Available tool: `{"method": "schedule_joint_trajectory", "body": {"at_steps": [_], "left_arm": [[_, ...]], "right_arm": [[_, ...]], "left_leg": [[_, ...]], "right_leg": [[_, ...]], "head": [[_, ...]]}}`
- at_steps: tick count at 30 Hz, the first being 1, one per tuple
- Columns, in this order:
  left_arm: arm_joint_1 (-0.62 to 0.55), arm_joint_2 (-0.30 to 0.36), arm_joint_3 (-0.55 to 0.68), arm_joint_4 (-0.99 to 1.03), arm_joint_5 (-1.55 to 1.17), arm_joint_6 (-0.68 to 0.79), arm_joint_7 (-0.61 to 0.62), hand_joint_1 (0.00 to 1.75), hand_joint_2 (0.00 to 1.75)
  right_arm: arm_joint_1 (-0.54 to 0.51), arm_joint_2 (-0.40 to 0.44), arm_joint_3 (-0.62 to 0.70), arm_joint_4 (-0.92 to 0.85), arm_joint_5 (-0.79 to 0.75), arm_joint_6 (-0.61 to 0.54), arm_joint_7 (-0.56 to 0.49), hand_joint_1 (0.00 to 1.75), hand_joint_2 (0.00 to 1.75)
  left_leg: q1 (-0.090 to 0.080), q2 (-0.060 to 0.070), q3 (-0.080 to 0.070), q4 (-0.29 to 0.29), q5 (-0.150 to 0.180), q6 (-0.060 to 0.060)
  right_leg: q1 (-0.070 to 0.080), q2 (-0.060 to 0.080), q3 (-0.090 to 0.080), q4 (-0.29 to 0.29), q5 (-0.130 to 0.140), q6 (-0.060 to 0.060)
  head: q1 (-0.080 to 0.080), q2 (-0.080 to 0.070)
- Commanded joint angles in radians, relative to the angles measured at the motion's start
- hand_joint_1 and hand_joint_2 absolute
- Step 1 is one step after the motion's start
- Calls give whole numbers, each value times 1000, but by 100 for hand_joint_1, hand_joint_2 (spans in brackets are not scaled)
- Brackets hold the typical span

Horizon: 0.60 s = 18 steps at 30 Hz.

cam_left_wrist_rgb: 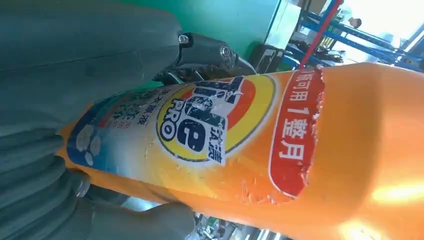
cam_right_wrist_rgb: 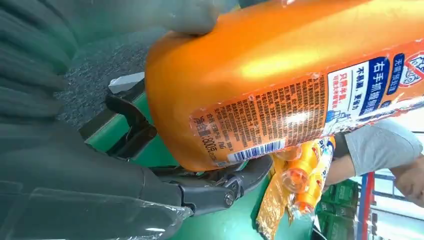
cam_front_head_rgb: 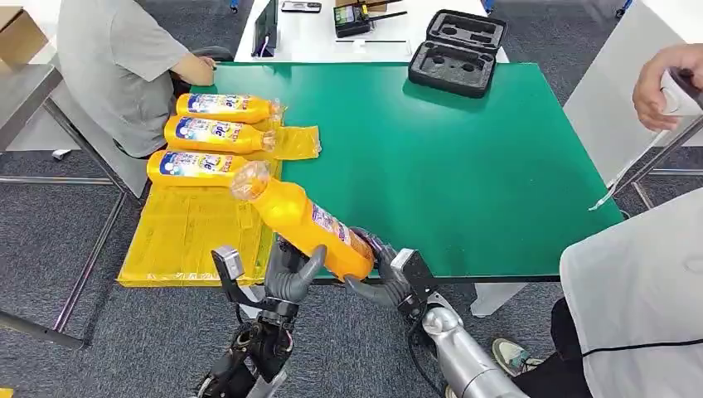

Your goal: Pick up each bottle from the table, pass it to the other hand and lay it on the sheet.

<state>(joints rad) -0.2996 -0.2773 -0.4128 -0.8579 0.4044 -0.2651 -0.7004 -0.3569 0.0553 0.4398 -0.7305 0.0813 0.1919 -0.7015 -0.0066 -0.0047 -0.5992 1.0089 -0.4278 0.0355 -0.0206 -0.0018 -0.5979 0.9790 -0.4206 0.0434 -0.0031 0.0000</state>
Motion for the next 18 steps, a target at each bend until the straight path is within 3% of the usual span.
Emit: {"method": "schedule_joint_trajectory", "body": {"at_steps": [1,5,6,7,8,18], "left_arm": [[-21,22,-20,12,-8,-28,2,175,175],[-26,21,-18,16,2,-50,2,175,175],[-27,22,-17,16,2,-51,2,175,175],[-27,24,-17,16,2,-51,2,175,175],[-25,26,-15,8,-6,-42,2,175,175],[13,67,69,-156,-256,202,2,175,175]], "right_arm": [[-43,-12,49,47,2,-15,3,175,175],[-43,-15,43,52,-5,-19,3,171,175],[-48,-11,40,72,-7,-13,3,150,175],[-50,-10,37,81,-8,-13,3,103,175],[-54,-7,34,101,-5,-19,3,5,175],[-35,-9,-4,73,7,-109,3,0,175]], "left_leg": [[1,1,2,0,-1,-2],[1,1,2,0,-1,-2],[1,1,3,0,-2,-2],[2,1,5,0,-2,-3],[1,1,3,0,-1,-2],[2,3,4,1,-2,-3]], "right_leg": [[1,1,2,0,-1,-2],[1,1,2,0,-1,-2],[1,1,3,0,-1,-2],[2,1,4,0,-1,-3],[1,1,3,0,-1,-2],[2,2,4,0,-1,-3]], "head": [[0,0],[0,0],[0,0],[0,0],[0,0],[0,0]]}}
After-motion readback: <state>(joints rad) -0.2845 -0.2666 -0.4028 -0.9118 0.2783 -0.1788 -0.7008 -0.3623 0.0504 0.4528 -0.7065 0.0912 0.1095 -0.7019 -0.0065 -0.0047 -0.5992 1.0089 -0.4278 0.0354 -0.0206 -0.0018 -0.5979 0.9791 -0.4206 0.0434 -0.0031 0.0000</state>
